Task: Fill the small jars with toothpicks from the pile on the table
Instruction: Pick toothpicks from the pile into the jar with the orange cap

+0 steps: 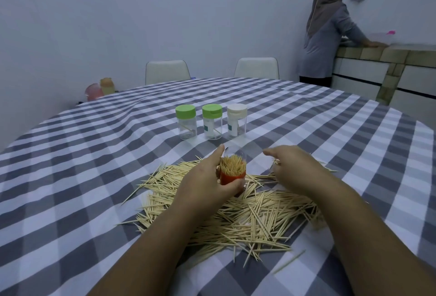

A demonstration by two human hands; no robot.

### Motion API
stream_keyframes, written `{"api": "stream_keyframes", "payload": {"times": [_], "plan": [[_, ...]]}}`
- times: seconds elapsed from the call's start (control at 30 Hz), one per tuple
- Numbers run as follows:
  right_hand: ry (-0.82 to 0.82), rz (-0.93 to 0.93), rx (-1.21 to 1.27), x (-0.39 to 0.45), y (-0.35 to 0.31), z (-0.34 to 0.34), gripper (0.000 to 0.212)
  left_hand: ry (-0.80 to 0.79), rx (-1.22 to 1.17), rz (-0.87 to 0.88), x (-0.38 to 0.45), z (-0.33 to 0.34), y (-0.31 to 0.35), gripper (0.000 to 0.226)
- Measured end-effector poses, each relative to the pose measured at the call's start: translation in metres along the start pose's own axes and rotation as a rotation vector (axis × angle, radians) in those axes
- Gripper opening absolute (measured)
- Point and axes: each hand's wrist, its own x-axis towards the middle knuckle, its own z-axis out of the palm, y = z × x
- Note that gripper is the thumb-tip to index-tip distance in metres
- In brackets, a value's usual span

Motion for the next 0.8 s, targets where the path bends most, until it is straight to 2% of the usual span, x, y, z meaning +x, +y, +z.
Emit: {"api": "stream_keyframes", "payload": {"times": [0.1,0.17,0.23,0.4,0.8], "plan": [[-0.12,0.09,-0.286,0.002,0.011,0.001,0.055,-0.009,0.001,-0.015,0.0,0.0,0.0,0.089],[-0.163,0.085,-0.343,0.003,0.015,0.007,0.045,-0.011,0.007,-0.015,0.0,-0.001,0.001,0.089],[-0.159,0.075,-0.36,0.006,0.018,0.012,0.037,-0.014,0.016,-0.016,0.0,-0.001,0.002,0.089],[-0.1,0.068,-0.458,0.012,0.017,0.016,0.038,-0.007,0.014,-0.022,0.0,-0.001,0.002,0.09],[0.032,0.059,-0.364,0.01,0.007,0.022,0.035,-0.017,0.022,-0.025,0.0,-0.002,0.005,0.091]]}}
